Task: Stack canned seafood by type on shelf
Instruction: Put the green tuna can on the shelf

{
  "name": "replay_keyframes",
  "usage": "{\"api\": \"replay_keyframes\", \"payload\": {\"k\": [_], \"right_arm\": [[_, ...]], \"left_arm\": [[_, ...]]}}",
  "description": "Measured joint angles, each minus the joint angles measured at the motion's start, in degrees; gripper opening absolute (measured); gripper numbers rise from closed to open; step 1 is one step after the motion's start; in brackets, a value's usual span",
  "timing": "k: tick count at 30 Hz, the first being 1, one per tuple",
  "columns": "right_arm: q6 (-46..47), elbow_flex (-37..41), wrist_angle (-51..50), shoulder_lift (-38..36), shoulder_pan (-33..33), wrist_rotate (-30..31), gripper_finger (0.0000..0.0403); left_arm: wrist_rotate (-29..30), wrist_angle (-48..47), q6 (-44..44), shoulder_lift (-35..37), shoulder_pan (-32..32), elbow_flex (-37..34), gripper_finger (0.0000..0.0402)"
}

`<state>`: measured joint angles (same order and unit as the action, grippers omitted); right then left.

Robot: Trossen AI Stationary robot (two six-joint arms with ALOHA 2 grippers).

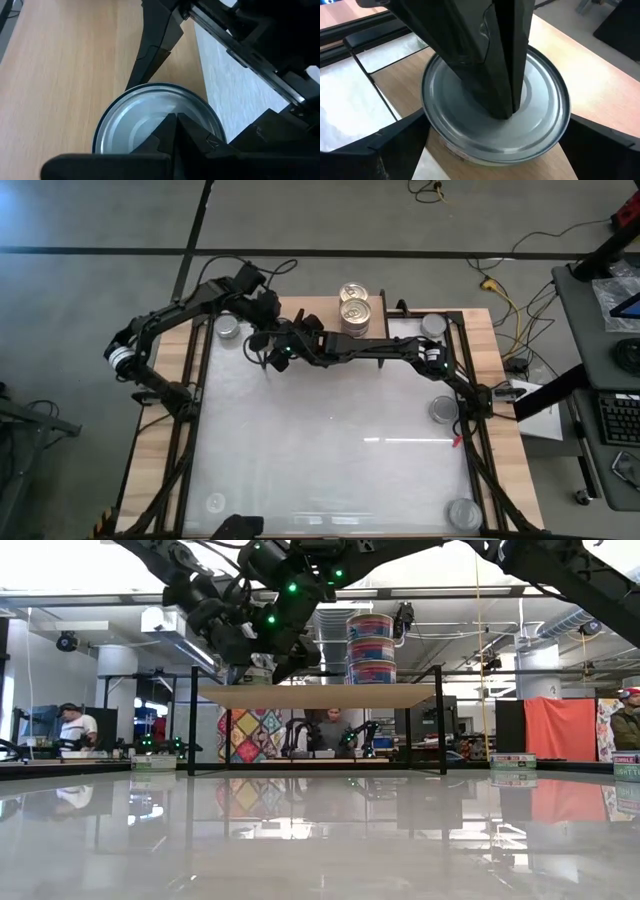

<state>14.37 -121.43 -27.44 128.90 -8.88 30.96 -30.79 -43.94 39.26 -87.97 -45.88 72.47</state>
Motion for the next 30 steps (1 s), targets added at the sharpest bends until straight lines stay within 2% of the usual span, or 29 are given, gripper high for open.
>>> {"api": "replay_keyframes", "payload": {"k": [4, 13, 18, 23, 28, 30], "right_arm": [[-0.35, 0.0, 0.14, -0.04, -0.15, -3.24, 0.04], [0.38, -0.02, -4.14, -0.87, 0.26, -4.31, 0.04], [-0.09, 0.09, -5.68, -1.66, 1.12, -8.34, 0.04], [0.53, 0.09, -6.61, -3.18, 1.77, -8.79, 0.04], [-2.1, 0.09, -11.18, -4.84, 5.24, -15.22, 0.04], [-3.0, 0.09, -14.59, -5.5, 7.21, -15.9, 0.04]], "left_arm": [[0.03, 0.23, -0.4, 0.53, -1.0, -0.78, 0.0], [0.88, 1.55, -0.79, 0.59, -2.73, -1.19, 0.0], [0.57, 1.68, -1.45, 0.27, -3.24, -1.21, 0.0], [0.46, 3.48, -2.45, 0.42, -3.28, -1.29, 0.0], [1.28, 6.59, -5.17, 0.42, -3.28, -1.45, 0.0], [1.31, 7.1, -5.45, 0.42, -3.28, -1.49, 0.0]]}}
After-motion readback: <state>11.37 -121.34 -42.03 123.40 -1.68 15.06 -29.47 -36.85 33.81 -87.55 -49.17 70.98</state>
